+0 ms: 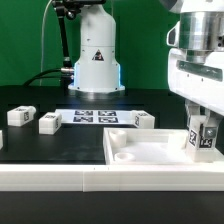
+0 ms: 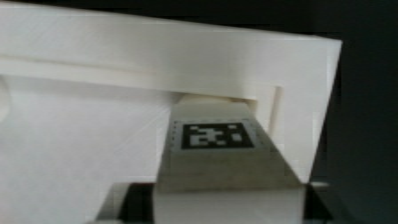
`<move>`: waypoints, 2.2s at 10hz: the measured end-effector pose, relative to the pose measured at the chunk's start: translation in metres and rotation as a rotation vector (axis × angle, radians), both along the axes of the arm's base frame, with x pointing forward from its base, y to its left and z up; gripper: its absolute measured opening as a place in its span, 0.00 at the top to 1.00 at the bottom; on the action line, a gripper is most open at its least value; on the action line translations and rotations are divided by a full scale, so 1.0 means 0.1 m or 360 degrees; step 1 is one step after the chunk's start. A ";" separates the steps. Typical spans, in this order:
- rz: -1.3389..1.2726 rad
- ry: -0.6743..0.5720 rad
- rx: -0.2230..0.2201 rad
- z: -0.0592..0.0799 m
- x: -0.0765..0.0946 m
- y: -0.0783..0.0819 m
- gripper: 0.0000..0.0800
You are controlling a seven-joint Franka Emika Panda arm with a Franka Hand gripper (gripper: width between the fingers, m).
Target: Assemble one leg
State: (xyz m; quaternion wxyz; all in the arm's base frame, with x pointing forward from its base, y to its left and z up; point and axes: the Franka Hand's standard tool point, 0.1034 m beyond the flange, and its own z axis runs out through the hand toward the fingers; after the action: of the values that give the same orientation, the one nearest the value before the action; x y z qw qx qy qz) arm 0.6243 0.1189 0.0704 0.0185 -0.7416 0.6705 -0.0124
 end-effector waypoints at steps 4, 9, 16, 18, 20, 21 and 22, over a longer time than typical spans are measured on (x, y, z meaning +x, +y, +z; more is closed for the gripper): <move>-0.0014 -0.0001 0.0019 0.00 0.00 0.00 0.33; 0.0647 -0.0035 -0.0009 -0.02 0.00 0.05 0.19; 0.1578 -0.0058 -0.0076 -0.01 0.03 0.04 0.19; 0.1802 -0.0058 -0.0094 -0.01 0.03 0.02 0.19; 0.2041 -0.0059 -0.0110 0.00 0.04 -0.01 0.19; 0.2125 -0.0060 -0.0115 0.00 0.04 -0.03 0.19; 0.2162 -0.0060 -0.0118 0.00 0.05 -0.04 0.19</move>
Offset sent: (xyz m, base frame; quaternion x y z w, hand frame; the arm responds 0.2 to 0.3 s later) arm 0.0000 0.0000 0.0000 0.0000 0.0000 -0.0650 0.9979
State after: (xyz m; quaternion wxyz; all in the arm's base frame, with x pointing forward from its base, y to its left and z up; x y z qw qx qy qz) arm 0.6289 0.1151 0.0701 0.0085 -0.9979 0.0546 -0.0338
